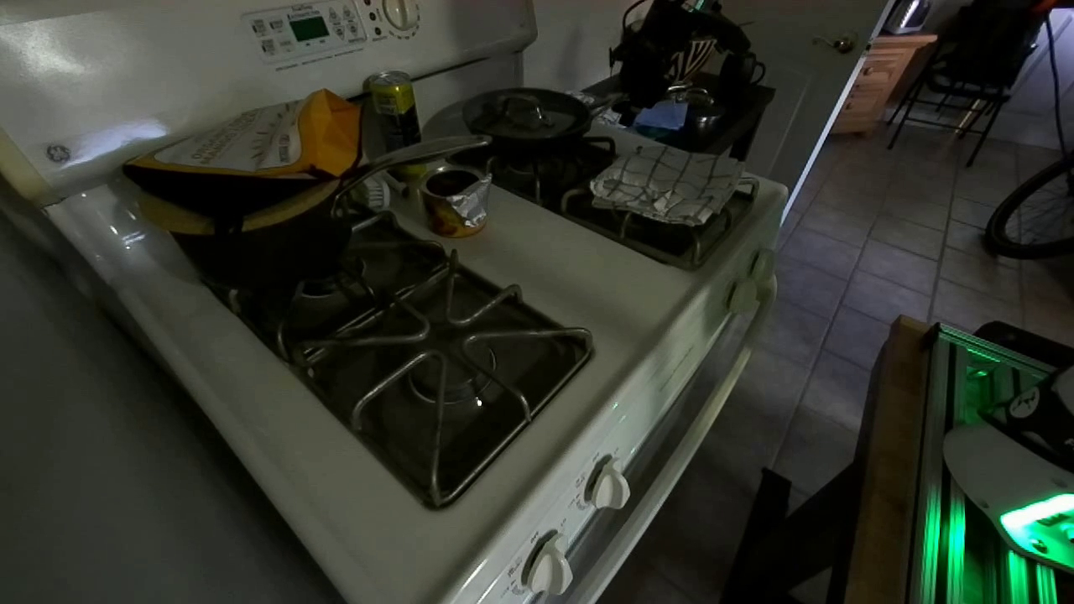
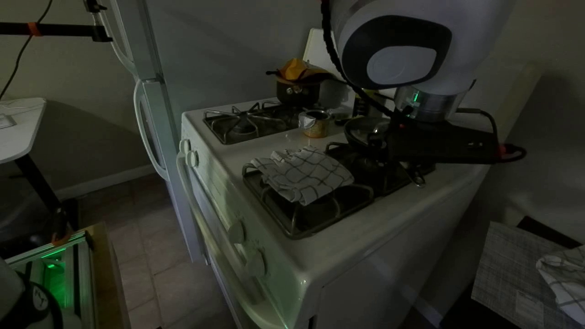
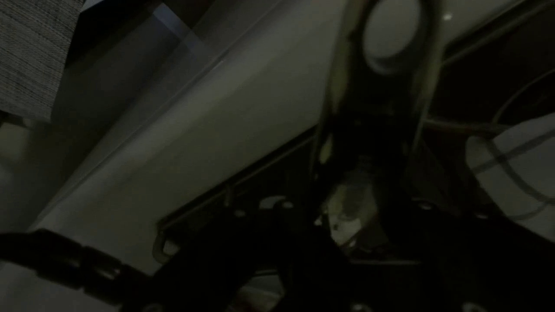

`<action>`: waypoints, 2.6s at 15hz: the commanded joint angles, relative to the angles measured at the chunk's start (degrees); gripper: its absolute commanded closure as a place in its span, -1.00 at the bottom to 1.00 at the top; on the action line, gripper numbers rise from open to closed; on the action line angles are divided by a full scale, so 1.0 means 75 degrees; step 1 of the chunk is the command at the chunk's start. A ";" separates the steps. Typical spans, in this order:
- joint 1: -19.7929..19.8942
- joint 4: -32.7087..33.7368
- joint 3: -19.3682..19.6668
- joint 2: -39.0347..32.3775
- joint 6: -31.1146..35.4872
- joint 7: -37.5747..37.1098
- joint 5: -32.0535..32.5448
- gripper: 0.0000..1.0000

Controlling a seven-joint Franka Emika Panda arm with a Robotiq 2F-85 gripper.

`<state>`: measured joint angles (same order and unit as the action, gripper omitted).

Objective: Move the pan to the front left plate on the stove.

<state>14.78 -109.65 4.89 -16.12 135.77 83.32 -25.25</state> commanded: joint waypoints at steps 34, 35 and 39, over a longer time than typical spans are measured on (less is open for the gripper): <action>0.0670 -0.0092 -0.0319 0.0165 -0.0688 0.1943 -0.2615 0.95; 0.0703 -0.0069 -0.0313 0.0169 -0.0867 0.2219 -0.2741 0.95; 0.0759 0.0045 -0.0148 0.0114 -0.1586 0.2953 -0.3126 0.95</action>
<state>19.60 -110.17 3.20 -16.31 128.48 101.22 -45.04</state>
